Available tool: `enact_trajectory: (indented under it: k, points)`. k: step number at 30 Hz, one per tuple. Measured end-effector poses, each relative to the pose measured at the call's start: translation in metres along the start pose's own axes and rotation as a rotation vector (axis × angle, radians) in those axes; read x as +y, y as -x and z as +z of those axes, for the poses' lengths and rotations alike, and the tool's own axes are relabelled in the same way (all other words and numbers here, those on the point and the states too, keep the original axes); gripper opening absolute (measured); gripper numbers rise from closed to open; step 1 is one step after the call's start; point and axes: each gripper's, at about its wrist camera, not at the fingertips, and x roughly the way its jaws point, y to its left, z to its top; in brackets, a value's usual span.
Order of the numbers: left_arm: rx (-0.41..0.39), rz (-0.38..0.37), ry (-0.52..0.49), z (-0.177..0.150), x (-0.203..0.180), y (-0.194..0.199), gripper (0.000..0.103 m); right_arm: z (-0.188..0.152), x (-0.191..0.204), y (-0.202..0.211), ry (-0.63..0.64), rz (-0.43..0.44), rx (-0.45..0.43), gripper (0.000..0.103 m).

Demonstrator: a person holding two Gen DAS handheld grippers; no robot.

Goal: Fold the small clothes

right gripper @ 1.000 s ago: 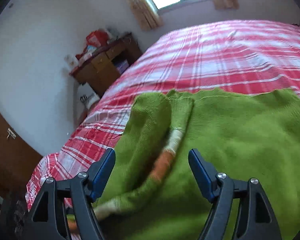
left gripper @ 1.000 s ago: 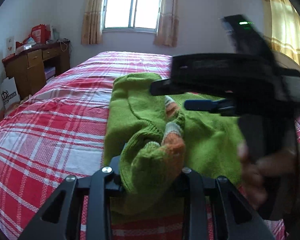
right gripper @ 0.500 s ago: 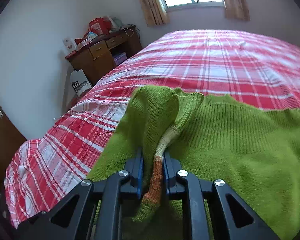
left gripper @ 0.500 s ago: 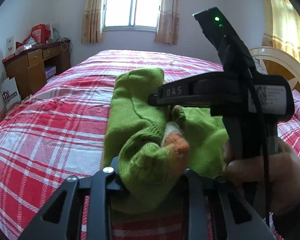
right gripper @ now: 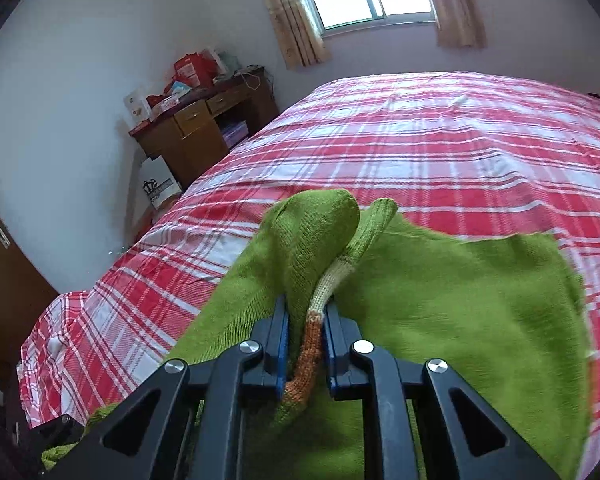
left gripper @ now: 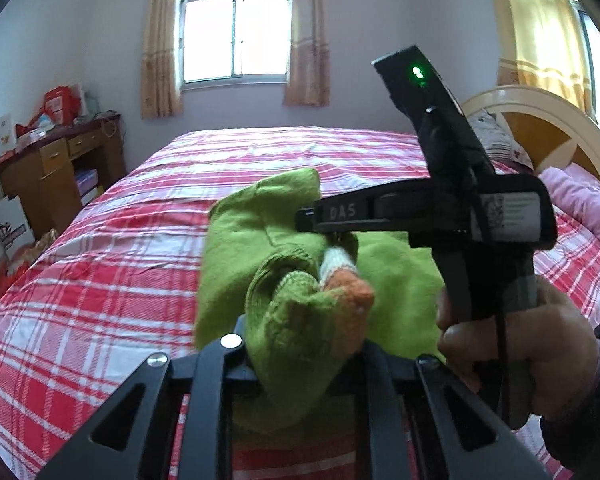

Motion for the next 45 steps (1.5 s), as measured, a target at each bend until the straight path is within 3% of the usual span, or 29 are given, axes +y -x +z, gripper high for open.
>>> enact_trajectory:
  k: [23,45]
  points:
    - [0.107,-0.085,-0.071,0.013,-0.093,-0.031,0.018,-0.013,-0.097,0.046,-0.07,-0.105,-0.006,0.014]
    - [0.146,-0.126,-0.087,0.013,-0.136,-0.055,0.018,-0.01,-0.137,0.052,-0.046,-0.166,0.011,0.014]
